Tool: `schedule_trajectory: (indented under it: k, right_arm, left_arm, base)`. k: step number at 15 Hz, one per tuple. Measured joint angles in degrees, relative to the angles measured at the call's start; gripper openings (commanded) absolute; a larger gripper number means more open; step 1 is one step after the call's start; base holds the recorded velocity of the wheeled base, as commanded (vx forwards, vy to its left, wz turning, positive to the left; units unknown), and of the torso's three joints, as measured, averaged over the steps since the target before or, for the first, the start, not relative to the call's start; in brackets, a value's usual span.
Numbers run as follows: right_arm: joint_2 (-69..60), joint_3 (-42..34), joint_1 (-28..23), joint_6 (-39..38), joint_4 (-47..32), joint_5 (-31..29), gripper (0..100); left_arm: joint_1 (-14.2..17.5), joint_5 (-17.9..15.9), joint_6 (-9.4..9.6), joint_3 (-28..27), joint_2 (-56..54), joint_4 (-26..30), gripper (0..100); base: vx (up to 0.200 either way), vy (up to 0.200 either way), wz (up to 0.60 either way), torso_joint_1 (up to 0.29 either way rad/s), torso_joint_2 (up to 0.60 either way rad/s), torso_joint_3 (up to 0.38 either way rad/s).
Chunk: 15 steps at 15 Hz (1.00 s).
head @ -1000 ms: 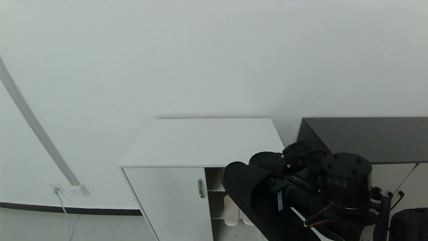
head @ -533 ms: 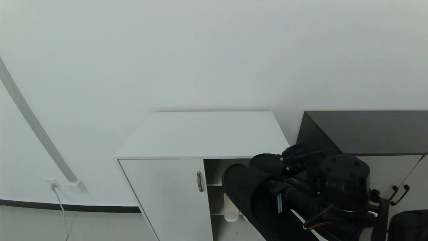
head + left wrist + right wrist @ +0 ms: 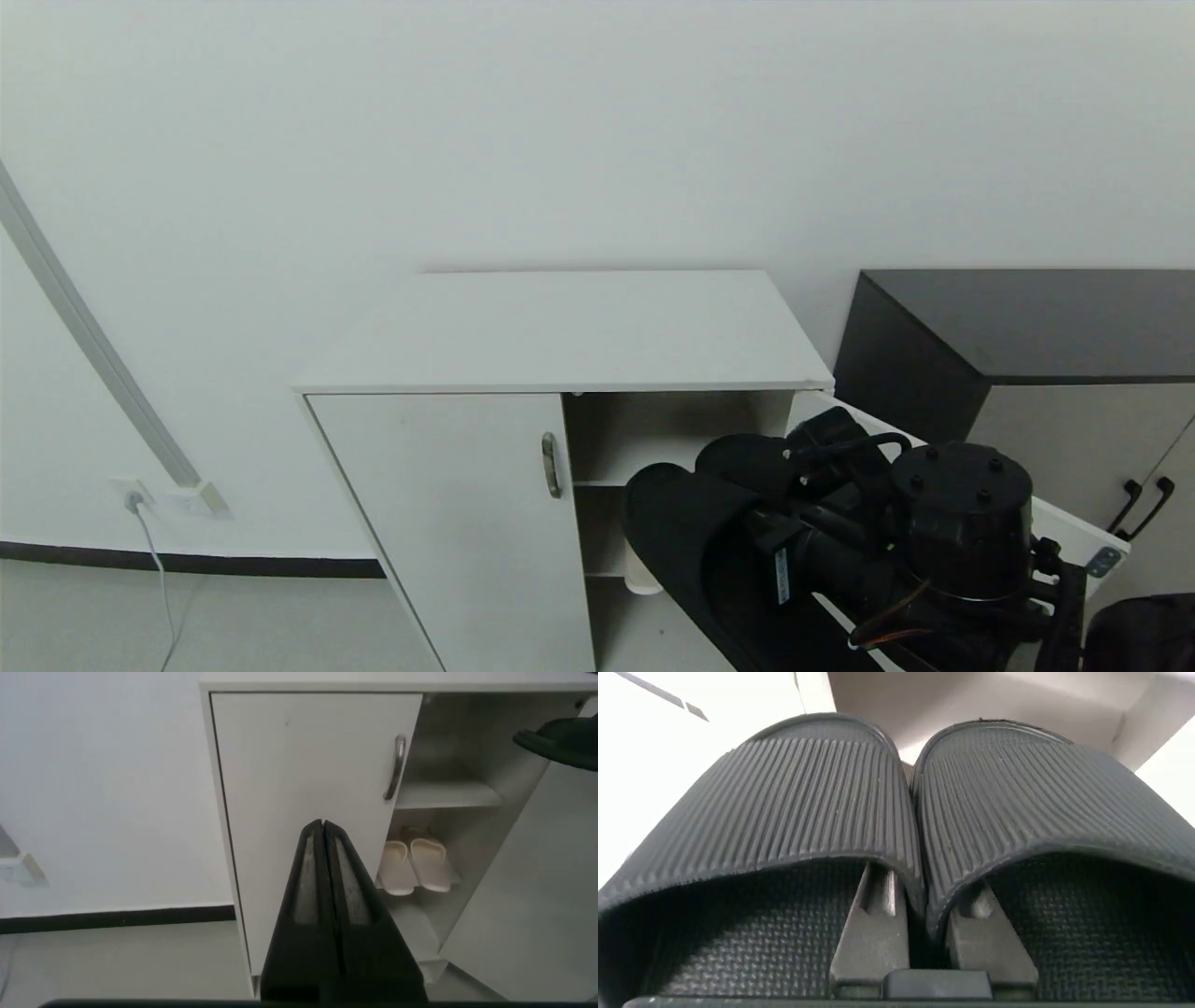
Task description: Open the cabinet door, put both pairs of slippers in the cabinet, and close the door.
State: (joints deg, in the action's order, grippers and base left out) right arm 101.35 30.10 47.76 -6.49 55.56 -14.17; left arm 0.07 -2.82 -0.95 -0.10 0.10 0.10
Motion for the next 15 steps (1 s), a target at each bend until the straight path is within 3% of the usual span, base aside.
schedule_trajectory:
  k: [15]
  right_arm:
    - [1.79, -0.33, 0.11, -0.02, 1.50, -0.04, 0]
  left_arm:
    - [-0.05, 0.00, 0.00, 0.00, 0.00, 0.00, 0]
  base:
    - [0.000, 0.000, 0.00, -0.157, 0.49, 0.329]
